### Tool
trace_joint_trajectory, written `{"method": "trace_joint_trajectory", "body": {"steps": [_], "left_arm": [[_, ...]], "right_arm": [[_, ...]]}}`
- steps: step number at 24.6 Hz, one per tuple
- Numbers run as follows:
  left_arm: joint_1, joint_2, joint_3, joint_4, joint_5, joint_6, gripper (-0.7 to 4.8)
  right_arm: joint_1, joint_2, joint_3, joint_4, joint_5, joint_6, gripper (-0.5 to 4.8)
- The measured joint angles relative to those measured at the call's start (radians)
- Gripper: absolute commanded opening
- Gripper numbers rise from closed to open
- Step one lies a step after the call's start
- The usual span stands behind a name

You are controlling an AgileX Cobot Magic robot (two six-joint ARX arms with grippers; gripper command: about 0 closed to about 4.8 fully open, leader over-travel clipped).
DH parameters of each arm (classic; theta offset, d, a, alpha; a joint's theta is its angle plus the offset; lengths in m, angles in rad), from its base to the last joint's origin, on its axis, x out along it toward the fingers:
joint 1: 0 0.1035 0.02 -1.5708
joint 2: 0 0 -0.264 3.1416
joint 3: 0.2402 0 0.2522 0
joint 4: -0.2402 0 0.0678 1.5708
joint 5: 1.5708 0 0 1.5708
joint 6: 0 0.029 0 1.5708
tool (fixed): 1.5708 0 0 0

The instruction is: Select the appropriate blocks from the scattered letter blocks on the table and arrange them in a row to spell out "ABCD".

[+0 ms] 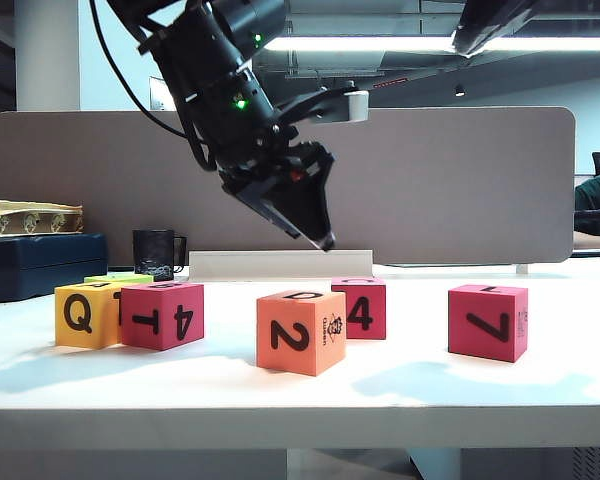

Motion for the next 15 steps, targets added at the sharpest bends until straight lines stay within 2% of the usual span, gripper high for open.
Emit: {"method": "trace_joint_trajectory", "body": {"steps": [7, 10, 15], "left_arm": [[0.000, 0.062, 0.092, -0.027, 0.053, 0.079, 4.38], [0.016, 0.146, 0.206, -0.093, 0.093, 0.090, 4.79], [0.031, 0.215, 0.272, -0.192, 0.141, 0.147, 4.79]], "right_arm": [[0.000, 0.000, 0.018, -0.058, 0.000, 0.000, -0.02], [0.000, 0.000, 0.045, -0.099, 0.000, 0.000, -0.02], [0.000, 0.000, 0.074, -0.132, 0.000, 0.000, -0.02]]}}
